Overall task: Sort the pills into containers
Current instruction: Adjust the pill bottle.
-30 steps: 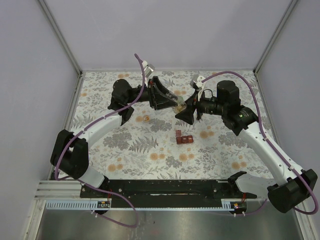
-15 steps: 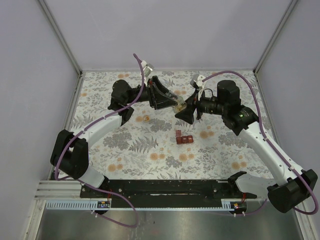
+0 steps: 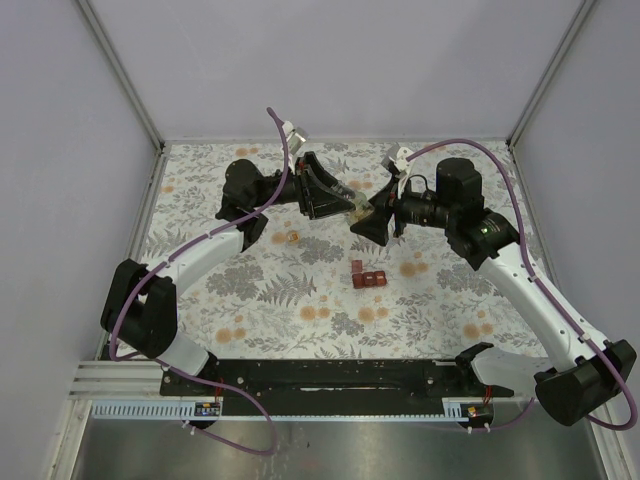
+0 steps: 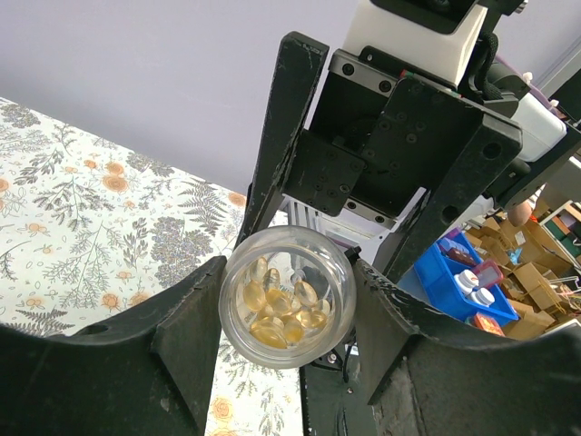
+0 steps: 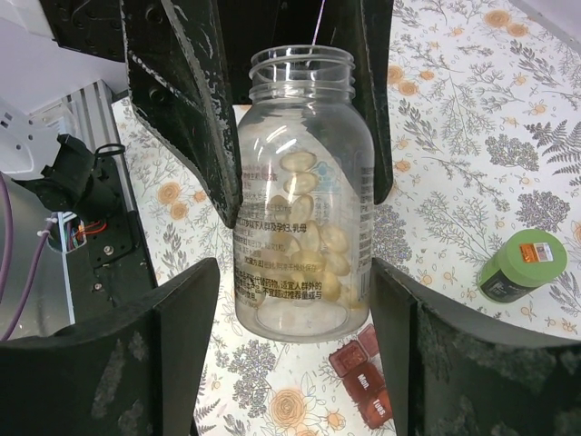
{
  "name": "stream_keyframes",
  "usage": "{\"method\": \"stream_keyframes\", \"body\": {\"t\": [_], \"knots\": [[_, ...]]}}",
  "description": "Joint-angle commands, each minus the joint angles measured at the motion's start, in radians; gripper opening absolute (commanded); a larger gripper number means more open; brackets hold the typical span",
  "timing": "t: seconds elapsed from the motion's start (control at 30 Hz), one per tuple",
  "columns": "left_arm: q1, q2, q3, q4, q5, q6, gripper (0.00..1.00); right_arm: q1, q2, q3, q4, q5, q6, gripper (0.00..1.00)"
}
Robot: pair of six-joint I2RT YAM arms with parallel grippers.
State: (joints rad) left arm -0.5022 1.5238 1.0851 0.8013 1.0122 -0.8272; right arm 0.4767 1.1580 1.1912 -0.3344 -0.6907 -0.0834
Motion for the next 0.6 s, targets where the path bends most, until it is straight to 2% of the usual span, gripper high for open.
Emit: {"method": "stream_keyframes", "body": {"t": [0.0, 0.23, 0.4, 0.57], "knots": [[0.005, -0.039, -0.005, 0.038, -0.017, 0.019, 0.0, -0.007, -0.006, 0.033, 0.034, 0.002, 0.011, 0.73], [-0.001, -0.034, -0.007, 0.032, -0.017, 0.023, 0.0, -0.009, 0.002, 0.038, 0.046, -0.004, 0.025, 0.71], [-0.002, -0.037, -0.008, 0.032, -0.017, 0.023, 0.0, -0.007, 0.005, 0.038, 0.051, -0.01, 0.028, 0.65], [-0.007, -0.034, -0.011, 0.022, -0.017, 0.036, 0.0, -0.009, 0.005, 0.038, 0.054, -0.012, 0.033, 0.48]]}}
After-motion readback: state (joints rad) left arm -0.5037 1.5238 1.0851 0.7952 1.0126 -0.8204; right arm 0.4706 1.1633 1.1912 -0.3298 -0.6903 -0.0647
